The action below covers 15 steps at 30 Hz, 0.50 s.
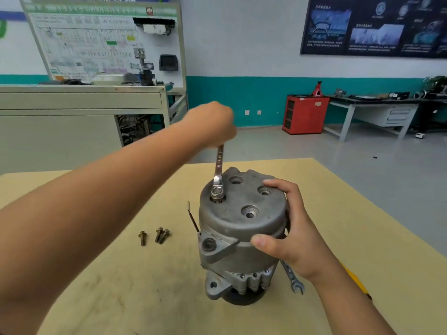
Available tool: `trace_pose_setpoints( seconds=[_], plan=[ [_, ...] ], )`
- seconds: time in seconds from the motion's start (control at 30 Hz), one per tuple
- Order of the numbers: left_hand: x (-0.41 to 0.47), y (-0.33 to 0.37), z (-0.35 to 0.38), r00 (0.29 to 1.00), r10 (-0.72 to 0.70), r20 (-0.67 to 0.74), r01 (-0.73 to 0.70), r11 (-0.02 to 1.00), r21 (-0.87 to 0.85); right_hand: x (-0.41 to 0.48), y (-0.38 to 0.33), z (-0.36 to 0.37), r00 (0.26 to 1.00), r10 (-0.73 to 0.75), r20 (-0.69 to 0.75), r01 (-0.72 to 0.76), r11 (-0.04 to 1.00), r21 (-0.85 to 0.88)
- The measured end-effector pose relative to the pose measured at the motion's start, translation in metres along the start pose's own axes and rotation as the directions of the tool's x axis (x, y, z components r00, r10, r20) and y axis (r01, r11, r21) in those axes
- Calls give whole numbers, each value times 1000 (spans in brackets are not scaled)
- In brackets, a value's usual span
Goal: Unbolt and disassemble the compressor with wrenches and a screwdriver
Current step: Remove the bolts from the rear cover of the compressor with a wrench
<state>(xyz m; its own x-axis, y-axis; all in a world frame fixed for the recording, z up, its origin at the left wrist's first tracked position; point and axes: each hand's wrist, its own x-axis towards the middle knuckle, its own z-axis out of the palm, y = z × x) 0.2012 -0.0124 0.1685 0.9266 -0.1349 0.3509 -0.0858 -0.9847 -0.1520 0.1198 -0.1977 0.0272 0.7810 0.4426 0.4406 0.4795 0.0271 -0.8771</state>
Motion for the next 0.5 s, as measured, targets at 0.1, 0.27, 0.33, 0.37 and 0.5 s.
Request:
trace_pose_setpoints(
  seconds=[0.1,0.27,0.33,0.37,0.5],
  plan=[
    [-27,-40,0,999,-37,37,38,999,-33,-4,2,-3,999,-9,-31,10,1000,21],
    [-106,-68,-17,991,-69,111,76,995,-60,-4,2,-5,998,5,-65,-1,998,60],
    [-143,-60,-29,995,-18,101,27,996,-90,-4,3,-5,997,8,-75,-3,998,67],
    [-159,-53,-34,996,31,78,-27,998,-55,-4,3,-5,997,4,-81,2,998,66],
    [-194,-28,-44,980,3,201,-44,980,196,-5,4,-3,995,-14,-97,20,998,59]
  ],
)
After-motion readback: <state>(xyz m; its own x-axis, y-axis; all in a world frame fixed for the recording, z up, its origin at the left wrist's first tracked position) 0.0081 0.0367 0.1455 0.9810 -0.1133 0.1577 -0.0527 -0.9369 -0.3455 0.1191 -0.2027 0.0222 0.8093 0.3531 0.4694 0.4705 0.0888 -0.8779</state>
